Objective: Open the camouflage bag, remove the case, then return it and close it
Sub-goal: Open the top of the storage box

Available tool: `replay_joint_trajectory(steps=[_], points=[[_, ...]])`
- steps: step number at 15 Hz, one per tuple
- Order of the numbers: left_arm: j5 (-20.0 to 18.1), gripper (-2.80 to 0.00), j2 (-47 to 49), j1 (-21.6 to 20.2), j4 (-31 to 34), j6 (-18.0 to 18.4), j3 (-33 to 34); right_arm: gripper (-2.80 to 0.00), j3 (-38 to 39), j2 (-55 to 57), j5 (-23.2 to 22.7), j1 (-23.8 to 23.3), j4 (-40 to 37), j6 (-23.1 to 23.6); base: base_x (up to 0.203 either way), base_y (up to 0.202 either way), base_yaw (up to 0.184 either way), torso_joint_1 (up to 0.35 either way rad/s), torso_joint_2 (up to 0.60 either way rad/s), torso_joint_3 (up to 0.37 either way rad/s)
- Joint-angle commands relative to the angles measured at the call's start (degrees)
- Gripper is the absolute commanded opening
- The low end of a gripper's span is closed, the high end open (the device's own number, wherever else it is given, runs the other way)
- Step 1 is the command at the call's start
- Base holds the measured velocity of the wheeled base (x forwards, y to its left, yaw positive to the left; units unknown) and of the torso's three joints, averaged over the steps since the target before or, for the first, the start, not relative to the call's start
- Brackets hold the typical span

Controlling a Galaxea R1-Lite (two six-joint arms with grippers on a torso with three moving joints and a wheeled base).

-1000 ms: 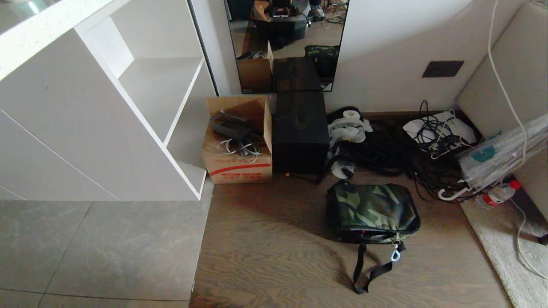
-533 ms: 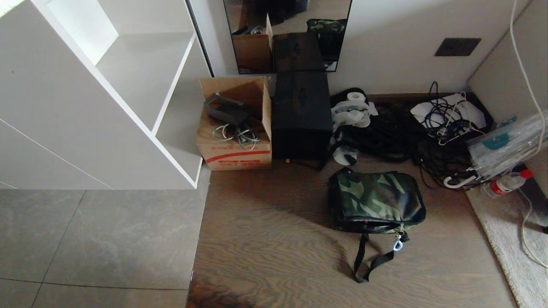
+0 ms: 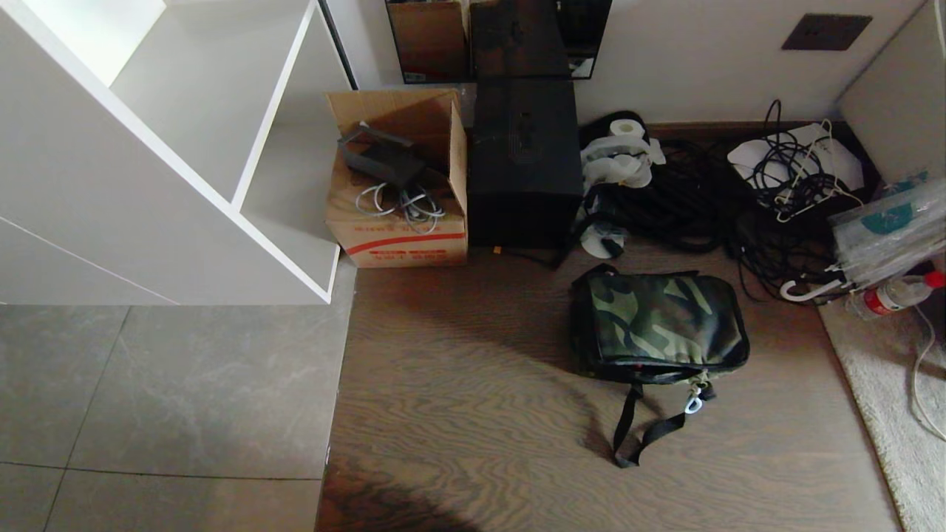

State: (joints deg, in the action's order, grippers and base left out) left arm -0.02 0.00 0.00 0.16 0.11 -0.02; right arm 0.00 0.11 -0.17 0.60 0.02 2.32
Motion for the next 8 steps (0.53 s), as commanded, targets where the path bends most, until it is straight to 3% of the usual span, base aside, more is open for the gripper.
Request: replay_joint_trajectory(steps=[1, 8], points=[[0.00, -2.80, 0.09, 0.00, 0.02, -0.02, -0.06, -2.80, 0.00, -0.02, 0.00, 0.02, 0.07, 0.06, 0.000, 0.000, 0.000, 0.002, 0.01, -0.200], [0.02, -2.80, 0.09, 0.00, 0.02, -0.02, 0.02, -2.80, 0.00, -0.02, 0.00, 0.02, 0.00, 0.06, 0.000, 0.000, 0.000, 0.002, 0.00, -0.198]])
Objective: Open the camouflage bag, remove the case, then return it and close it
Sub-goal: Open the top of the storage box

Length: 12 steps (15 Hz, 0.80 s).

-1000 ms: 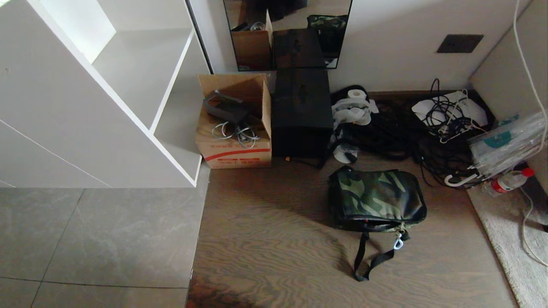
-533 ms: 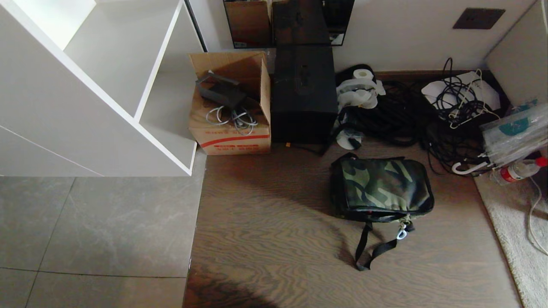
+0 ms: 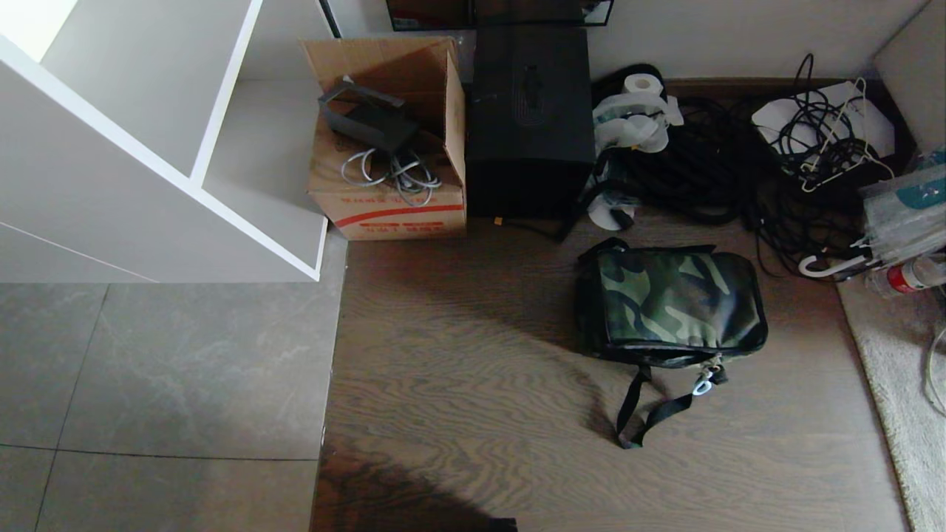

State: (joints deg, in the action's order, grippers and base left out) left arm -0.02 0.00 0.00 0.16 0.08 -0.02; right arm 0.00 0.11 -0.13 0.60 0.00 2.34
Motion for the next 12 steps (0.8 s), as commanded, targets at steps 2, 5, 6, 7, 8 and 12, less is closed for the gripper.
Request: replay_joint_trajectory(steps=[2, 5, 6, 7, 8, 12], points=[[0.02, -2.80, 0.09, 0.00, 0.02, 0.01, 0.02, -2.80, 0.00, -0.02, -0.04, 0.02, 0.00, 0.03, 0.000, 0.000, 0.000, 0.002, 0.00, -0.202], [0.02, -2.80, 0.09, 0.00, 0.02, 0.01, 0.02, -2.80, 0.00, -0.11, -0.04, 0.02, 0.00, 0.03, 0.000, 0.000, 0.000, 0.002, 0.00, -0.196], [0.02, -2.80, 0.09, 0.00, 0.02, 0.01, 0.02, -2.80, 0.00, -0.02, -0.04, 0.02, 0.09, 0.03, 0.000, 0.000, 0.000, 0.001, 0.00, -0.206], [0.02, -2.80, 0.09, 0.00, 0.02, 0.01, 0.02, -2.80, 0.00, -0.02, -0.04, 0.02, 0.09, 0.03, 0.000, 0.000, 0.000, 0.002, 0.00, -0.199], [0.02, -2.80, 0.09, 0.00, 0.01, 0.01, 0.02, -2.80, 0.00, -0.02, -0.04, 0.02, 0.00, 0.03, 0.000, 0.000, 0.000, 0.002, 0.00, -0.202], [0.00, -2.80, 0.09, 0.00, 0.02, 0.01, 0.01, -2.80, 0.00, -0.02, -0.04, 0.02, 0.03, 0.03, 0.000, 0.000, 0.000, 0.002, 0.00, -0.198]])
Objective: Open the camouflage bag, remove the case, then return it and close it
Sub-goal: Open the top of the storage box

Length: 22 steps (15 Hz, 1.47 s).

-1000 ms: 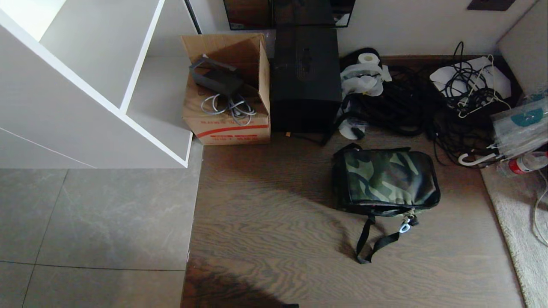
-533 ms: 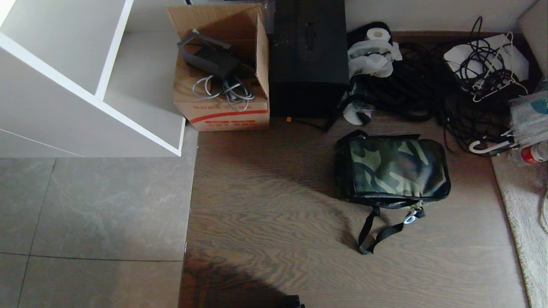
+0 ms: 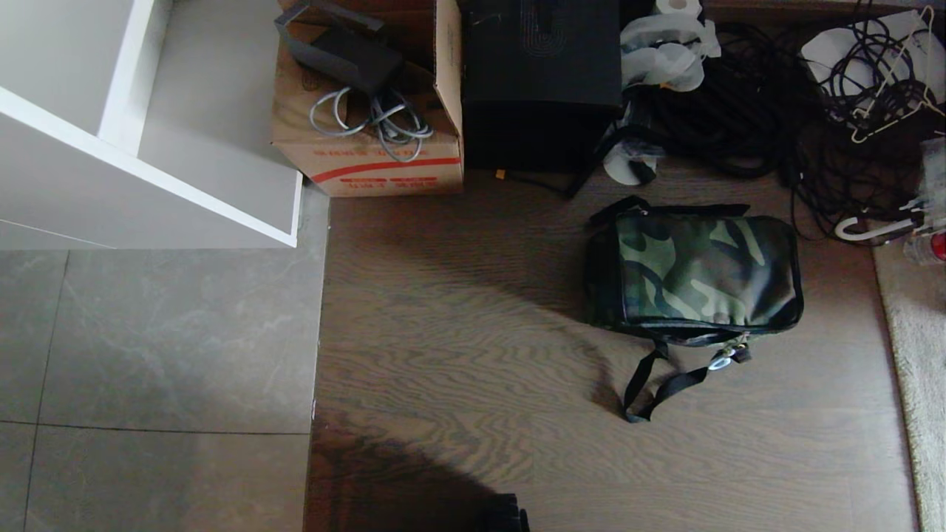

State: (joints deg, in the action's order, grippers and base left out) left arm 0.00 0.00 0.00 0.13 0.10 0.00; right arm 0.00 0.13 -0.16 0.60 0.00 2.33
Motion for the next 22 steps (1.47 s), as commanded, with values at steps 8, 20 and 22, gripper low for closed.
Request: replay_joint_trajectory(steps=[8, 20, 22], points=[[0.00, -2.80, 0.09, 0.00, 0.04, 0.08, -0.09, -2.80, -0.27, -0.13, 0.12, 0.02, -0.18, 0.22, 0.000, 0.000, 0.000, 0.001, 0.00, -0.057], [0.00, -2.80, 0.09, 0.00, 0.04, 0.08, 0.00, -2.80, -34.36, 47.68, -12.19, 0.10, -19.10, -12.03, 0.000, 0.000, 0.000, 0.000, 0.00, 0.000], [-0.08, -2.80, 0.09, 0.00, 0.04, 0.08, -0.09, -2.80, -35.93, 57.77, -12.50, -0.02, -13.43, -12.37, 0.000, 0.000, 0.000, 0.000, 0.00, 0.000]])
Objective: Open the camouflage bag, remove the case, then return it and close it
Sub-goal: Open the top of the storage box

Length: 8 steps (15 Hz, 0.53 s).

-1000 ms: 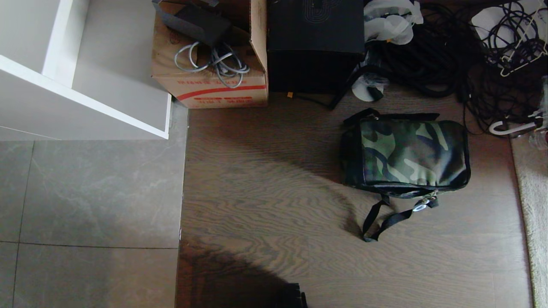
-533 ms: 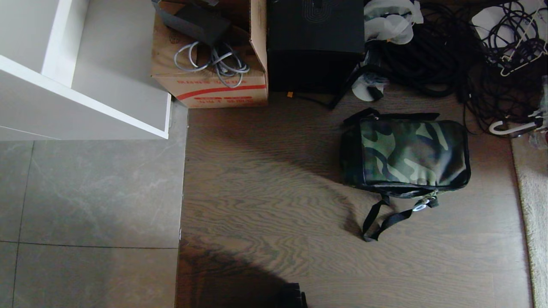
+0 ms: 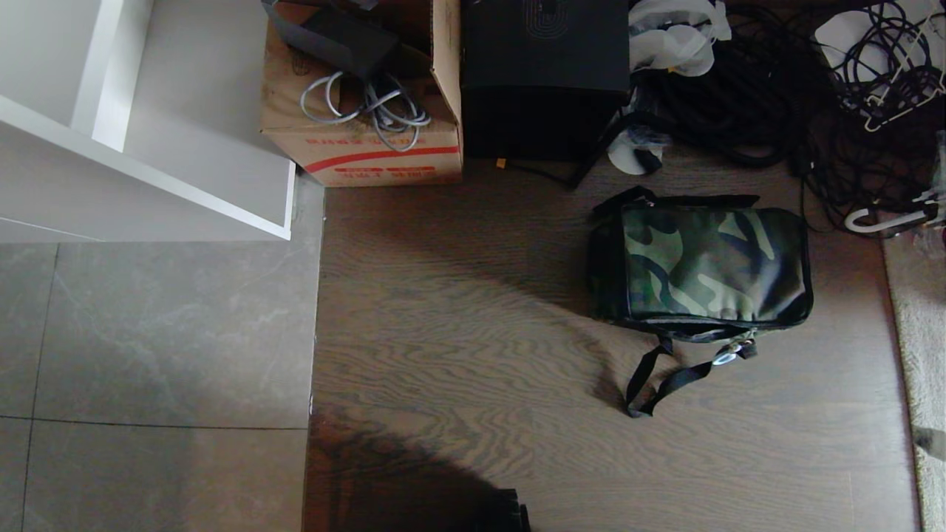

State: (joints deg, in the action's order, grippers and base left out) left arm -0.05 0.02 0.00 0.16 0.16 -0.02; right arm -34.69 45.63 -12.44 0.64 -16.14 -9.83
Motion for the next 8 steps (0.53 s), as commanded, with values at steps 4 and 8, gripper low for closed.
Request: replay_joint_trajectory(steps=[4, 8], points=[[0.05, -2.80, 0.06, 0.00, 0.02, 0.02, 0.02, -2.80, -4.70, 39.21, -1.14, -4.46, 17.02, -0.45, 0.000, 0.000, 0.000, 0.000, 0.00, 0.000], [0.05, -2.80, 0.06, 0.00, 0.02, 0.02, 0.02, -2.80, -4.87, 51.92, -14.81, -11.34, 36.40, 4.89, 0.000, 0.000, 0.000, 0.000, 0.00, 0.000]])
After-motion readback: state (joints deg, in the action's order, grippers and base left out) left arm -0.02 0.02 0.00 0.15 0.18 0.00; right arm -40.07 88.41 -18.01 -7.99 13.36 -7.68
